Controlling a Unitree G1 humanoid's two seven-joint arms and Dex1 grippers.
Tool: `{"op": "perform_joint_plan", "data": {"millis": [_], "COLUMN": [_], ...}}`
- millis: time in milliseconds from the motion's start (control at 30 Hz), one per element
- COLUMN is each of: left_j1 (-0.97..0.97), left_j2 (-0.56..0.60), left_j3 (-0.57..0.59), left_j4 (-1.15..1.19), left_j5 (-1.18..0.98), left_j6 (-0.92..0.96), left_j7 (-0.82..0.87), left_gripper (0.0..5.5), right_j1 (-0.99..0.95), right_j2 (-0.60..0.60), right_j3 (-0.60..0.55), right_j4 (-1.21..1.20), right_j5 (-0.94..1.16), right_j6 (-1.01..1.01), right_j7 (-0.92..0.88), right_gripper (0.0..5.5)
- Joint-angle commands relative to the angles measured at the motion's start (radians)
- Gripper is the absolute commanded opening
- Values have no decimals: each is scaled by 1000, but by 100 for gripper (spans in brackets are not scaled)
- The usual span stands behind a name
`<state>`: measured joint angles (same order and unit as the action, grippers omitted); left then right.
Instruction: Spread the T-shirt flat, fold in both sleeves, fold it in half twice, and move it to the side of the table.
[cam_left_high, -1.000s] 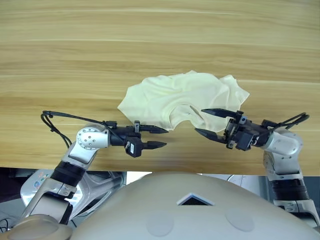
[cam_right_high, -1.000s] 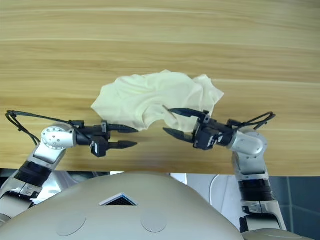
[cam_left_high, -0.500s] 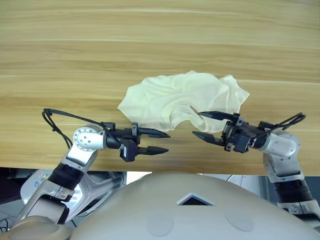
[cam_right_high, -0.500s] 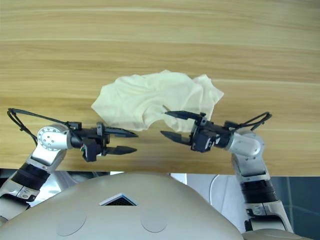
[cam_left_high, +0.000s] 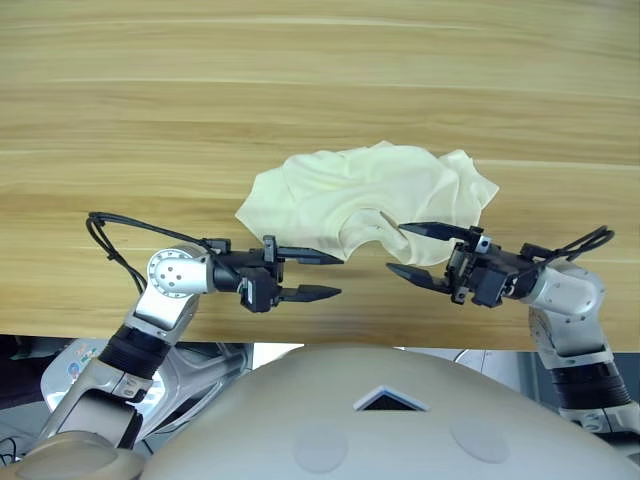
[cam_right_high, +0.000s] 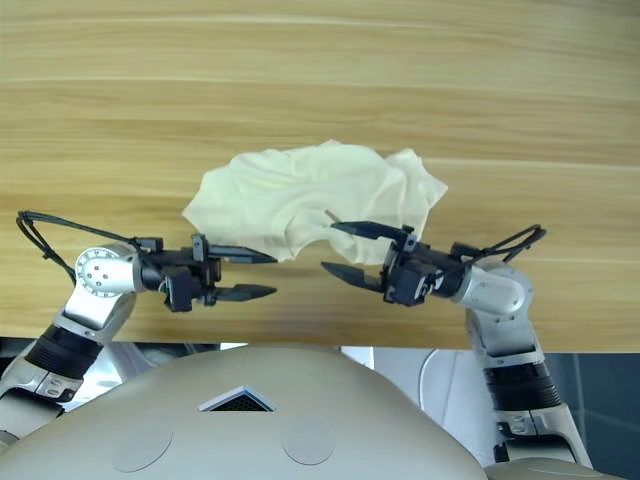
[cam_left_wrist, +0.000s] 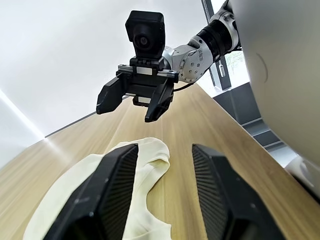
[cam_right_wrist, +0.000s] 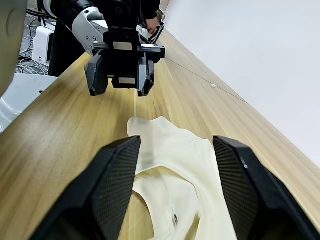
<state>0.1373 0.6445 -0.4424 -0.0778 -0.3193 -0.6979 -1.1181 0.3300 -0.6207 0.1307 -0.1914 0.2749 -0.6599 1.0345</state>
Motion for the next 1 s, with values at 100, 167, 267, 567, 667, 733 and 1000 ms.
{"op": "perform_joint_plan", "data": {"millis": [100,167,267,567,667,733,1000], "left_j1": [-4,-6,-3,-12,1,-12,-9], "left_j2": [-5,-6,5,9,27,35,56], "left_j3": [14,15,18,61,89,112,114], "left_j4": [0,-1,0,73,98,152,215], "left_j5": [12,15,10,181,262,393,549], "left_j6": [-9,-6,-9,-30,-39,-48,-60], "left_j7": [-2,-1,-12,44,93,164,287], "left_gripper": [200,200,200,200,200,200,200], "right_j1": [-8,-9,-10,-26,-45,-51,-64], "right_j2": [-18,-18,-19,-48,-57,-68,-119], "right_j3": [7,6,8,15,24,24,-5], "right_j4": [-1,-2,-10,46,92,128,186], "right_j5": [-11,-8,4,-111,-225,-308,-396], "right_j6": [-14,-17,-15,-9,-4,3,17], "right_j7": [-8,-9,-8,-29,-61,-89,-179], "right_gripper": [267,267,267,267,267,267,267]}}
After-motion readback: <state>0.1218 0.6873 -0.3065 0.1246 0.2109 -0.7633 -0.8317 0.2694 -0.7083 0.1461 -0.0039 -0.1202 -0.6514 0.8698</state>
